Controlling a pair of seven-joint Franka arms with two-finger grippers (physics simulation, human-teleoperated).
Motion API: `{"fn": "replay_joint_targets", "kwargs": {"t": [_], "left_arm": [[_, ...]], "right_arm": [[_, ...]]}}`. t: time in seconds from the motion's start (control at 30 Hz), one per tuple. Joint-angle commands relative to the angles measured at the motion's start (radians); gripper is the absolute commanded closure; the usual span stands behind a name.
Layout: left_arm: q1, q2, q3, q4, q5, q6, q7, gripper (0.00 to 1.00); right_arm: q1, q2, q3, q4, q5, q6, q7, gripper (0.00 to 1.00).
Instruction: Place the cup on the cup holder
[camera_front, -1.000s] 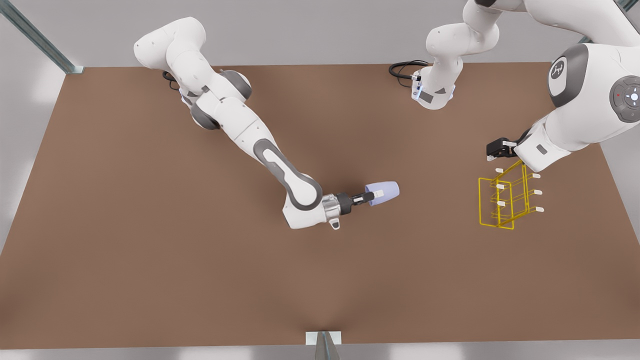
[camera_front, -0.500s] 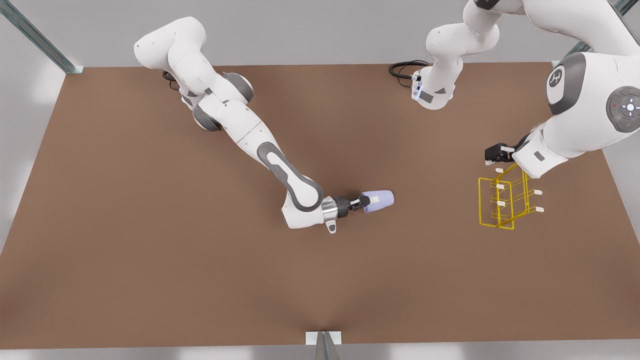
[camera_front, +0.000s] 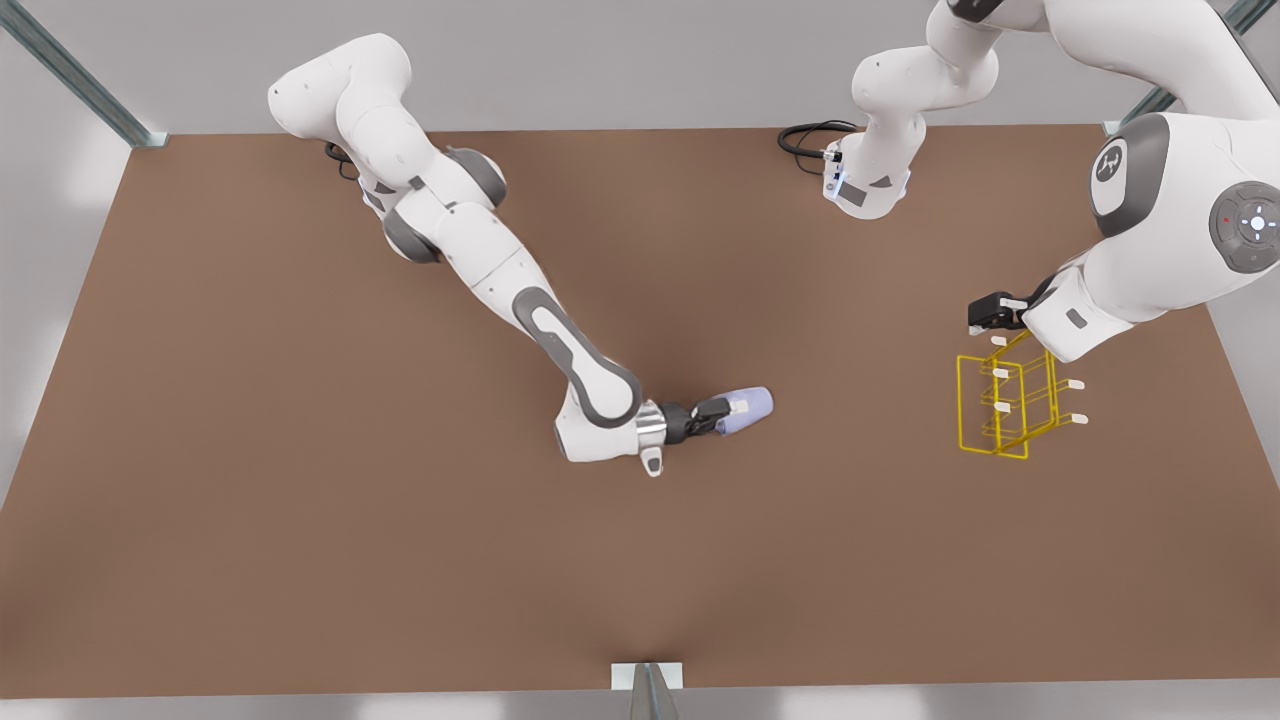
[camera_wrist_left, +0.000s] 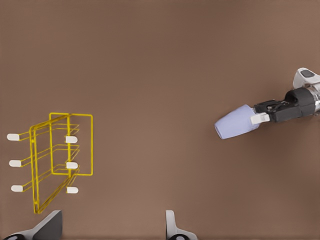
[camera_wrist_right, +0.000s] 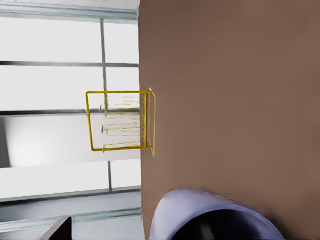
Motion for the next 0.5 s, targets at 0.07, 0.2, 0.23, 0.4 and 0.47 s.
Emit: {"fn": "replay_joint_targets", "kwargs": {"t": [0.07, 0.2, 0.23, 0.4, 0.47], "left_arm": [[-0.001, 0.017, -0.025, 0.002, 0.000, 0.061, -0.001, 0.00], [-0.081, 0.054, -0.034, 0.005, 0.006, 0.119, -0.007, 0.00], [-0.081, 0.060, -0.034, 0.005, 0.005, 0.142, -0.009, 0.00], [-0.298, 0.152, -0.029, -0.125, 0.055, 0.311, -0.218, 0.00], [-0.369, 0.150, -0.029, -0.237, 0.045, 0.443, -0.395, 0.00]], "right_arm": [[-0.071, -0.039, -0.142, -0.013, -0.019, -0.165, -0.057, 0.00], [-0.223, -0.161, -0.139, -0.061, -0.293, -0.305, -0.054, 0.00], [-0.253, -0.194, -0.139, -0.061, -0.356, -0.327, -0.052, 0.00], [-0.496, -0.601, -0.140, -0.058, -1.176, -0.804, 0.159, 0.00], [-0.494, -0.844, -0.136, -0.162, -1.530, -0.848, 0.312, 0.00]]}}
